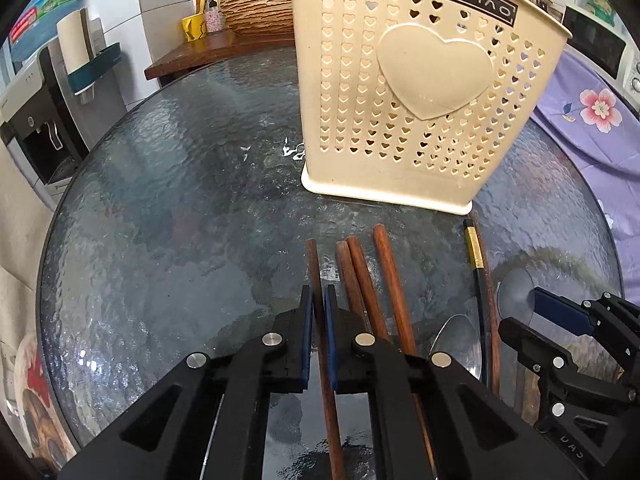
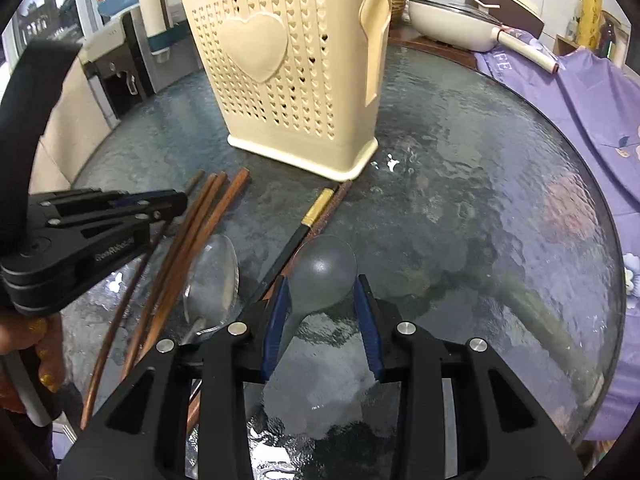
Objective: Organize utensils
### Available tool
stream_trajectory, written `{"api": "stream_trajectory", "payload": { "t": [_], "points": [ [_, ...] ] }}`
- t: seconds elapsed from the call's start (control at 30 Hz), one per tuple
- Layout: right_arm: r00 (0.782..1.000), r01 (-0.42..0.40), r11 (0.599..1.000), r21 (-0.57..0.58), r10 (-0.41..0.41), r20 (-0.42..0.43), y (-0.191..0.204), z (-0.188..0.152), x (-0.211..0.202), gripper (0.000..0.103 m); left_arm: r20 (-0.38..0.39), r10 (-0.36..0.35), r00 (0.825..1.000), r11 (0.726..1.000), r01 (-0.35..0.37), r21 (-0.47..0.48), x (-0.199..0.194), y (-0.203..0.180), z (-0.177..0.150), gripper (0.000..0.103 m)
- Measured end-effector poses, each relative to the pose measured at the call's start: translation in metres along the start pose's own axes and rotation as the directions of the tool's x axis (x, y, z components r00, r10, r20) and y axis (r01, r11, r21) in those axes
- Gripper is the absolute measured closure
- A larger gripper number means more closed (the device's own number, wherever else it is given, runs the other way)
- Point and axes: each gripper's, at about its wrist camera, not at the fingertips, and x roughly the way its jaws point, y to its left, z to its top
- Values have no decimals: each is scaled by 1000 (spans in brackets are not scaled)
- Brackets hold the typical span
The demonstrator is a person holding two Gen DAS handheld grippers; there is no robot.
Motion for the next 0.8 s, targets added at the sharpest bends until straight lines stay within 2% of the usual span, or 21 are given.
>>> {"api": "stream_trajectory", "payload": {
  "t": [0.17, 0.4, 0.7, 0.77, 0.8],
  "points": [
    [998, -23, 1000, -8, 24, 61, -1, 5, -13, 68, 11, -33, 999, 998, 33, -47, 0, 9, 3, 97],
    [987, -48, 999, -1, 47, 154, -9, 12, -40, 68, 95, -46, 994, 994, 55, -93, -29, 16, 5, 98],
    [963, -63, 998, -30, 69, 261, -9, 15, -77, 69, 233, -77, 970, 989, 103, -104, -85, 18, 9, 98],
    [957, -67, 996, -52, 78, 280, -6, 15, -86, 94, 264, -81, 961, 989, 111, -100, -99, 18, 11, 98],
    [956, -69, 996, -58, 83, 283, -6, 15, -89, 94, 277, -85, 957, 989, 115, -97, -105, 19, 12, 98]
  ]
}}
